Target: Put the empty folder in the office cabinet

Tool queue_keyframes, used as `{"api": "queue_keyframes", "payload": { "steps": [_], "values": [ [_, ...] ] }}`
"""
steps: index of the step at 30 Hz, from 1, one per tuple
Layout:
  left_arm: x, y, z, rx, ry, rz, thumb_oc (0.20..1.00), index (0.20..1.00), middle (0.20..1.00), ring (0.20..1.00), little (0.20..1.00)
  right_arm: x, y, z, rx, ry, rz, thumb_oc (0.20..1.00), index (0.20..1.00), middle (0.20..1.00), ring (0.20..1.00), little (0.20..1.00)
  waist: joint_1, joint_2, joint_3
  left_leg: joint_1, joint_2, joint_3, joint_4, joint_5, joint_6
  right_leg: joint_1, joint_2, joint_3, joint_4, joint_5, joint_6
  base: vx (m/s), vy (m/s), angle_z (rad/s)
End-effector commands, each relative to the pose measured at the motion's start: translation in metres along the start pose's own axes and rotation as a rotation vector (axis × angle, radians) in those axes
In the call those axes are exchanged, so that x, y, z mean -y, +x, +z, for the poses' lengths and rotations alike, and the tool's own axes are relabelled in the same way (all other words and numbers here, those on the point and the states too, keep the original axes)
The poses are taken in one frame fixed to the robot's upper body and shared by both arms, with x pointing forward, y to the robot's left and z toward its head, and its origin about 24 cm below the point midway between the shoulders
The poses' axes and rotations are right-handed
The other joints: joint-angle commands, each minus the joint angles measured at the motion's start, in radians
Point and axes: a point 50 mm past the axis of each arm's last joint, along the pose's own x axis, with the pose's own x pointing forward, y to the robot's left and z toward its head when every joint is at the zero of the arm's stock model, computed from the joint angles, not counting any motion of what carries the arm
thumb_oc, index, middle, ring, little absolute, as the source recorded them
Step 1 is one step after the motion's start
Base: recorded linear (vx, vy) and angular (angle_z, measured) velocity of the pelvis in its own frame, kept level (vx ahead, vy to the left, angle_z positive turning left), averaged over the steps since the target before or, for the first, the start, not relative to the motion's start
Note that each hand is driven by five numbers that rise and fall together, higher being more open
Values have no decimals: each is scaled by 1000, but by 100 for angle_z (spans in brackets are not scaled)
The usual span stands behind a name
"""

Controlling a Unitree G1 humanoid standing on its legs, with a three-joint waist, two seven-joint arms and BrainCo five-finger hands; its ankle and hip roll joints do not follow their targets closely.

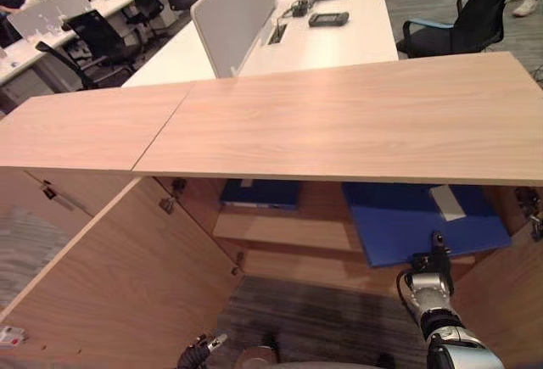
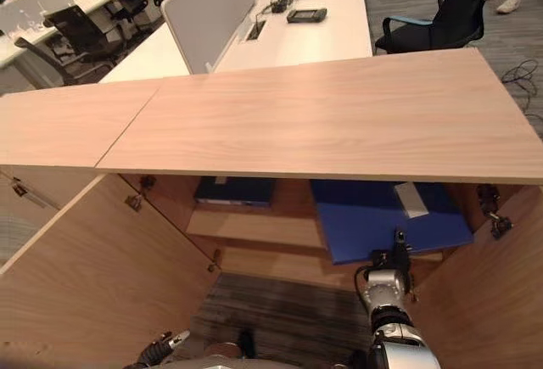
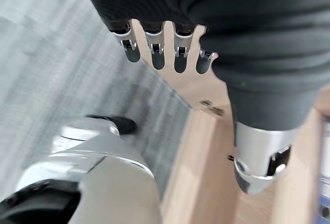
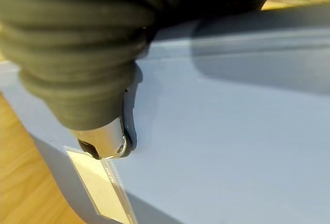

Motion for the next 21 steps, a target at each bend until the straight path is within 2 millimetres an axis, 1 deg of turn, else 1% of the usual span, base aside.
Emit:
{"api": "queue_keyframes", "payload": {
  "steps": [1, 3, 4, 5, 6, 9, 10, 11, 12, 13, 15, 16, 17, 18, 19, 20, 21],
  "values": [
    [-18, 2, 14, 30, 64, 39, 1000, 1000, 1000, 1000, 1000, -61, -1, 4, 36, 33, 211, 200, 200, 200, 200, 200, 47, -63, 13, -154, 19, 15, 12, 112, -19, 231, 5, 6, -128, -135, 38, 321, 148, 12],
    [-21, 1, 11, 15, 75, 49, 1000, 1000, 1000, 1000, 1000, -58, -1, 0, 23, 21, 206, 200, 200, 200, 200, 200, 58, -68, -5, -126, 19, 25, -8, 134, -10, 250, 6, 14, -128, -140, 44, 288, 168, -27],
    [-23, 0, 9, 10, 81, 54, 1000, 1000, 1000, 1000, 1000, -56, -2, -3, 13, 15, 202, 200, 200, 200, 200, 200, 60, -79, -11, -115, 8, 26, -9, 130, -2, 258, -3, 22, -127, -136, 47, 203, 131, -52],
    [-24, 0, 9, 9, 82, 56, 1000, 1000, 1000, 1000, 1000, -56, -2, -4, 12, 16, 201, 200, 200, 200, 200, 200, 62, -83, -11, -112, 6, 29, -10, 129, -1, 259, -7, 24, -127, -137, 48, 241, 165, -34],
    [-29, 0, 11, 6, 99, 67, 1000, 1000, 1000, 1000, 1000, -53, -4, -11, -10, 22, 195, 200, 200, 200, 200, 200, 65, -108, -17, -101, -13, 35, -5, 113, 22, 259, -30, 35, -93, -133, 57, 195, 174, -15],
    [-35, 1, 23, 32, 142, 74, 1000, 1000, 1000, 1000, 1000, -59, -7, -21, -37, 46, 210, 200, 200, 200, 200, 200, 71, -141, -10, -85, -45, 65, 8, 71, 67, 196, -77, 59, 36, -131, 85, 151, 191, 6],
    [-35, 1, 23, 32, 142, 74, 1000, 1000, 1000, 1000, 1000, -59, -7, -21, -37, 46, 210, 200, 200, 200, 200, 200, 72, -142, -11, -86, -46, 67, 9, 71, 68, 192, -78, 61, 40, -133, 85, 95, 187, -5],
    [-37, 2, 32, 57, 152, 80, 1000, 1000, 1000, 1000, 1000, -62, -8, -23, -43, 53, 223, 200, 200, 200, 200, 200, 63, -144, -1, -71, -54, 73, 12, 51, 84, 145, -88, 66, 124, -100, 104, 71, 201, -20],
    [-40, 2, 37, 75, 144, 91, 1000, 1000, 1000, 1000, 1000, -67, -9, -24, -47, 62, 239, 200, 200, 200, 200, 200, 52, -136, 15, -56, -56, 77, 11, 40, 93, 87, -99, 71, 201, -48, 119, 73, 281, -29],
    [-40, 2, 39, 84, 136, 94, 1000, 1000, 1000, 1000, 1000, -73, -11, -27, -53, 71, 258, 200, 200, 200, 200, 200, 44, -126, 28, -47, -57, 81, 9, 35, 104, 41, -103, 83, 266, -10, 130, 12, 226, -28],
    [-45, 1, 40, 88, 136, 108, 1000, 1000, 1000, 1000, 1000, -78, -15, -32, -67, 68, 281, 200, 200, 200, 200, 200, 32, -104, 41, -19, -55, 96, -7, 21, 120, -21, -99, 81, 350, 7, 138, 48, 198, -26],
    [-46, 1, 40, 88, 135, 110, 1000, 1000, 1000, 1000, 1000, -77, -15, -33, -69, 63, 283, 200, 200, 200, 200, 200, 28, -99, 43, -2, -60, 99, -18, 15, 124, -33, -98, 77, 356, 10, 139, 112, 129, -25],
    [-47, 0, 40, 90, 133, 111, 1000, 1000, 1000, 1000, 1000, -76, -15, -33, -70, 67, 280, 200, 200, 200, 200, 200, 25, -96, 45, 13, -68, 98, -24, 6, 124, -46, -100, 72, 331, 1, 132, 157, 68, -25],
    [-47, 0, 40, 90, 129, 111, 1000, 1000, 1000, 1000, 1000, -74, -15, -33, -68, 69, 270, 200, 200, 200, 200, 200, 24, -99, 43, 27, -79, 97, -32, -2, 123, -43, -105, 61, 280, -16, 124, 178, 18, -26],
    [-48, 0, 41, 92, 124, 115, 1000, 1000, 1000, 1000, 1000, -70, -13, -31, -61, 73, 256, 200, 200, 200, 200, 200, 20, -102, 42, 37, -88, 94, -37, -10, 118, -36, -109, 49, 202, -30, 113, 142, -17, -23],
    [-48, 0, 40, 91, 124, 115, 1000, 1000, 1000, 1000, 1000, -70, -14, -31, -62, 73, 255, 200, 200, 200, 200, 200, 19, -102, 42, 39, -87, 92, -36, -13, 117, -26, -106, 44, 189, -28, 112, 196, -77, 17],
    [-51, -1, 39, 88, 112, 123, 1000, 1000, 1000, 1000, 1000, -69, -12, -27, -45, 88, 244, 200, 200, 200, 200, 200, 9, -103, 46, 60, -90, 82, -43, -28, 105, -56, -125, 34, 58, 7, 112, 275, -128, 30]
  ]
}}
